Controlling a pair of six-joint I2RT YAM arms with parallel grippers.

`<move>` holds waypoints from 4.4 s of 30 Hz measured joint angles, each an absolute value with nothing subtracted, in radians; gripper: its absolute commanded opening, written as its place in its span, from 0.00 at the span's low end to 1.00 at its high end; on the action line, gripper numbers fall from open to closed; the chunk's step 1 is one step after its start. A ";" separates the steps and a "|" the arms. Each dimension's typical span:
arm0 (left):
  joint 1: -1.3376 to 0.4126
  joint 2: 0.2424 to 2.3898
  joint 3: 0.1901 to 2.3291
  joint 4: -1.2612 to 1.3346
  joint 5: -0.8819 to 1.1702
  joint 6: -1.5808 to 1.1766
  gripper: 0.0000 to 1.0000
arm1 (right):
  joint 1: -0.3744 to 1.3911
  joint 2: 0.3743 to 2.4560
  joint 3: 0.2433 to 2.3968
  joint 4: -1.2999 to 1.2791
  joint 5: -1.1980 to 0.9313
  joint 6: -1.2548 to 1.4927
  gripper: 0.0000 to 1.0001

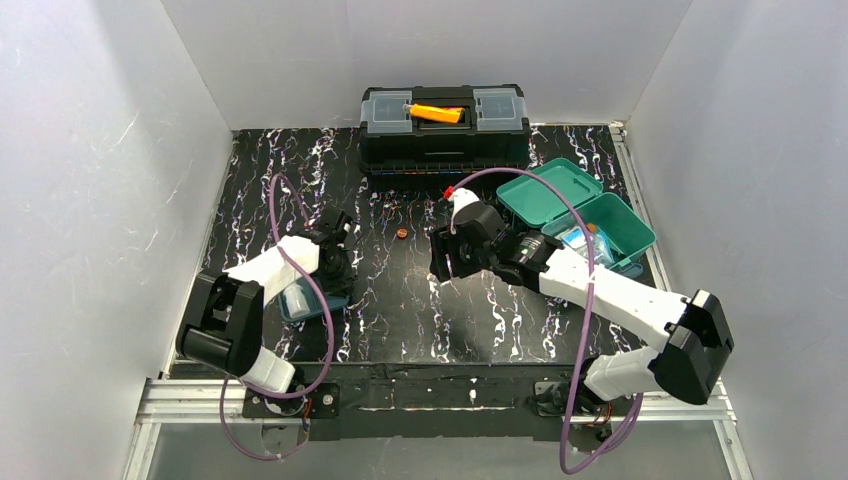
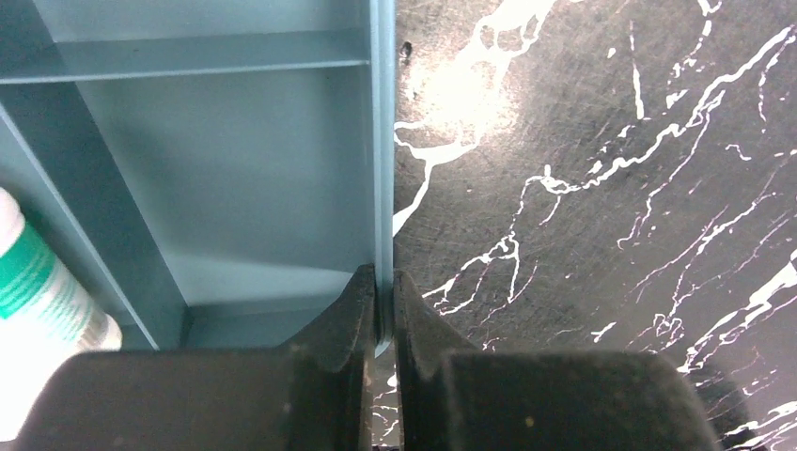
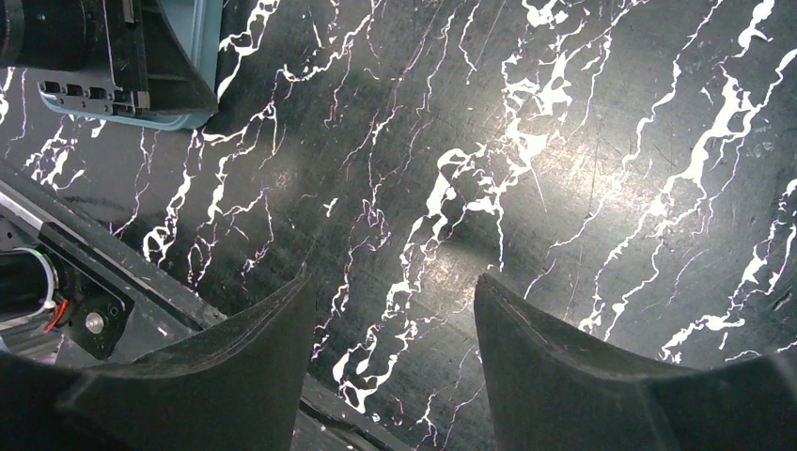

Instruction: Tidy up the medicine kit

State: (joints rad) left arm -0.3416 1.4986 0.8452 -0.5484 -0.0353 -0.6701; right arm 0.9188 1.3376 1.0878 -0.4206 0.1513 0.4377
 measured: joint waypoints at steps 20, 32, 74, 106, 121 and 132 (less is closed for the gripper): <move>-0.674 1.361 0.782 -0.543 0.051 -0.749 0.00 | 0.915 1.262 1.019 -0.453 0.260 0.423 0.76; -0.926 1.461 0.846 -0.502 0.026 -0.883 0.02 | 0.847 1.189 0.966 -0.488 0.323 0.457 0.80; -1.005 0.630 0.942 -0.830 -0.430 -0.599 0.98 | 0.766 1.808 1.531 -0.505 0.094 0.477 0.86; -1.005 0.514 0.792 -0.786 -0.310 -0.494 0.98 | 0.825 2.322 1.996 -0.639 0.186 0.499 0.71; -1.005 0.500 0.792 -0.786 -0.310 -0.491 0.98 | 0.834 2.420 2.106 -0.675 0.239 0.494 0.57; -1.005 0.499 0.792 -0.786 -0.310 -0.490 0.98 | 0.843 2.428 2.119 -0.688 0.278 0.485 0.46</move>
State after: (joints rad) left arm -1.0054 0.4992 0.7918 -0.7860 -0.3096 -0.4896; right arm 0.8429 2.4283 2.1189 -0.6876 0.2783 0.4854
